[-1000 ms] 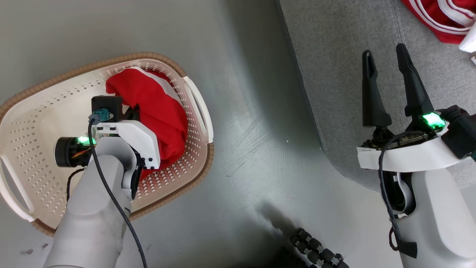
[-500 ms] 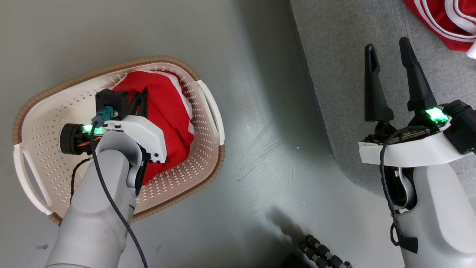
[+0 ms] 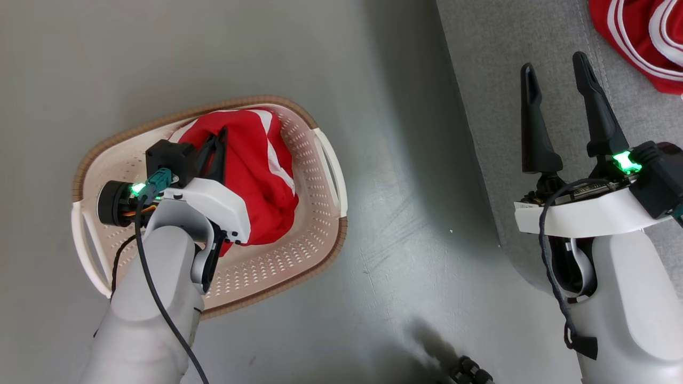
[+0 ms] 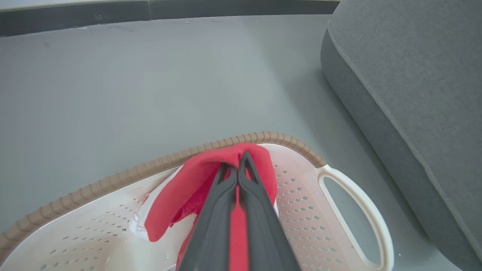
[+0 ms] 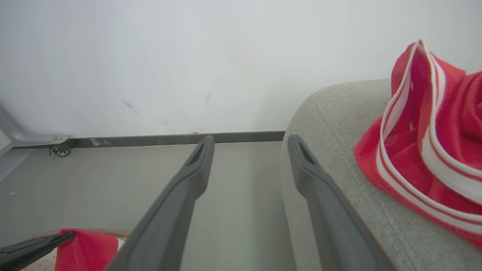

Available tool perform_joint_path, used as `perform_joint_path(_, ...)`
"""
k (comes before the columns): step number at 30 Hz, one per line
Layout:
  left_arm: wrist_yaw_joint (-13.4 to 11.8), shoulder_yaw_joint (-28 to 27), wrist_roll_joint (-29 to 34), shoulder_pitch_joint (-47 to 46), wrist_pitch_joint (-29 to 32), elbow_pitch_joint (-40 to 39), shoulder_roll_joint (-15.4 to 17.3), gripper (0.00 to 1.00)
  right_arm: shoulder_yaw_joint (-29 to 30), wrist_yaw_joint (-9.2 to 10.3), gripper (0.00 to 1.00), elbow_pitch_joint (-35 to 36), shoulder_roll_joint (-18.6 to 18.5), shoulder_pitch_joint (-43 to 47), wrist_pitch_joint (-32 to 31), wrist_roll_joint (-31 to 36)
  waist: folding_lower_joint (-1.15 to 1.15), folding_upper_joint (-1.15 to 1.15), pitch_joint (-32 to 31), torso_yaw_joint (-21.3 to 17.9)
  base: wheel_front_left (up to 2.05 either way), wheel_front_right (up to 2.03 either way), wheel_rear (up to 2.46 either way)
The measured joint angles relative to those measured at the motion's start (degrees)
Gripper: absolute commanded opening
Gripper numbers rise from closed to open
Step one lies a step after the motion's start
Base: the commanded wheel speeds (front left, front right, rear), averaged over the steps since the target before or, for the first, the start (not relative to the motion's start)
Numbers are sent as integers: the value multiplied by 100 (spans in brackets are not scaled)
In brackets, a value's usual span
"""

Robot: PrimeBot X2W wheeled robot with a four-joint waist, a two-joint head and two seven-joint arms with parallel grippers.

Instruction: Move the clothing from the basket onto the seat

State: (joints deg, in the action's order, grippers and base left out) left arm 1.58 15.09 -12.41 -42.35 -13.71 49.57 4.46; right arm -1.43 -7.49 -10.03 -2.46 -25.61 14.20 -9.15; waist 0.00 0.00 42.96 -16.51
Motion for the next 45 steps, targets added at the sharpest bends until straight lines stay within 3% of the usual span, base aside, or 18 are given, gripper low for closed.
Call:
perform_joint_path(14,99,-96,-57,397,-44,-935,5,0,74,0,100,-146,-3,2,2,314,0,0,-551,353,0,0,0)
perform_joint_path(25,103,-286,-35,593,-53,-2218,161,0,11,0,100,-280,-18,4,8,566,0,0,-1068,583,0,0,0)
perform_joint_path(45,204,-455,45,1063,-92,-3634,404,0,-452,0,100,-746,-305,125,9,726,0,0,-2176,945,0,0,0)
